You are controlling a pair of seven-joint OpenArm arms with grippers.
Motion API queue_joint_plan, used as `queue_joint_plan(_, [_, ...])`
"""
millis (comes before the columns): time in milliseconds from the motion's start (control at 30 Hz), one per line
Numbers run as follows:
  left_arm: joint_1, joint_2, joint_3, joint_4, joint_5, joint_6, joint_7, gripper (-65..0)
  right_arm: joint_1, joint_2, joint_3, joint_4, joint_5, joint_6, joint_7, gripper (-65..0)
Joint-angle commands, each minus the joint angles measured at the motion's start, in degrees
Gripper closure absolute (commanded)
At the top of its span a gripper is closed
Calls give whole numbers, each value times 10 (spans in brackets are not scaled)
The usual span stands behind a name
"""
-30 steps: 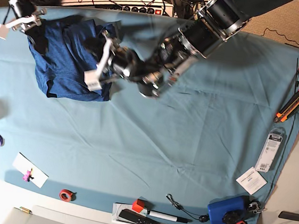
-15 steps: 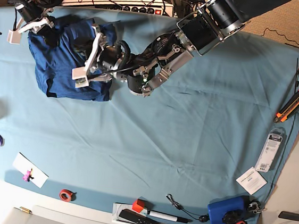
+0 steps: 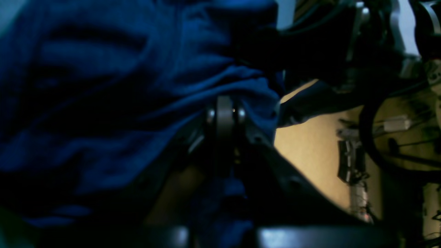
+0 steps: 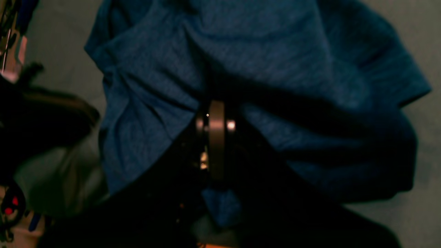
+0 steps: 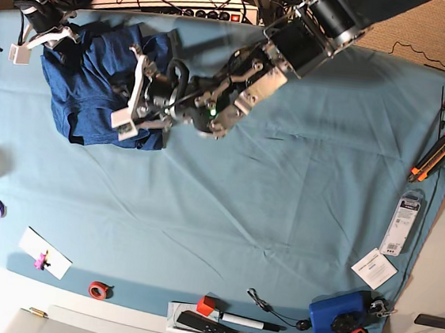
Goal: Layout the t-shirt on the table in an organized manner, then fold the t-shirt properly
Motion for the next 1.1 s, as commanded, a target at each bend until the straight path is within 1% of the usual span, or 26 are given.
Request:
queue_joint_plan(0, [1,14,-1,10,-13,-4,-10,0,0,10,2,10,3,1,21,0])
queue_joint_plan(133, [29,14,-1,10,-23,-4,-12,0,6,10,2,10,-16,1,26,0])
queue_joint_plan(300, [36,14,-1,10,-17,-3,-26,0,10,10,2,10,-18,1,26,0])
queue_joint_plan(433, [35,14,-1,10,10,42,-35,0,9,9,2,10,-18,1,26,0])
queue_joint_plan(500, [35,14,-1,10,17,56,-39,0,9,9,2,10,-18,1,26,0])
queue_joint_plan(600, [35,14,-1,10,17,52,-63,0,10,3,2,10,-18,1,27,0])
queue_joint_plan(700, [35,14,0,10,7,21,-94,0,10,-4,2,10,-18,1,27,0])
queue_joint_plan(767, [35,14,3,10,-2,2,-96,0,9,-6,2,10,-18,1,27,0])
queue_joint_plan(833, [36,14,18,10,5,-1,-97,0,10,-6,2,10,-18,1,28,0])
queue_joint_plan(900, [38,14,45,10,31,-1,-106,0,10,-6,2,10,-18,1,28,0])
queue_joint_plan(933, [39,14,63,9,48,5,-111,0,10,-6,2,10,-18,1,28,0])
queue_joint_plan(967, [40,14,82,7,66,21,-114,0,10,-6,2,10,-18,1,28,0])
queue_joint_plan(1067, [42,14,140,7,136,87,-118,0,9,-6,2,10,-18,1,28,0])
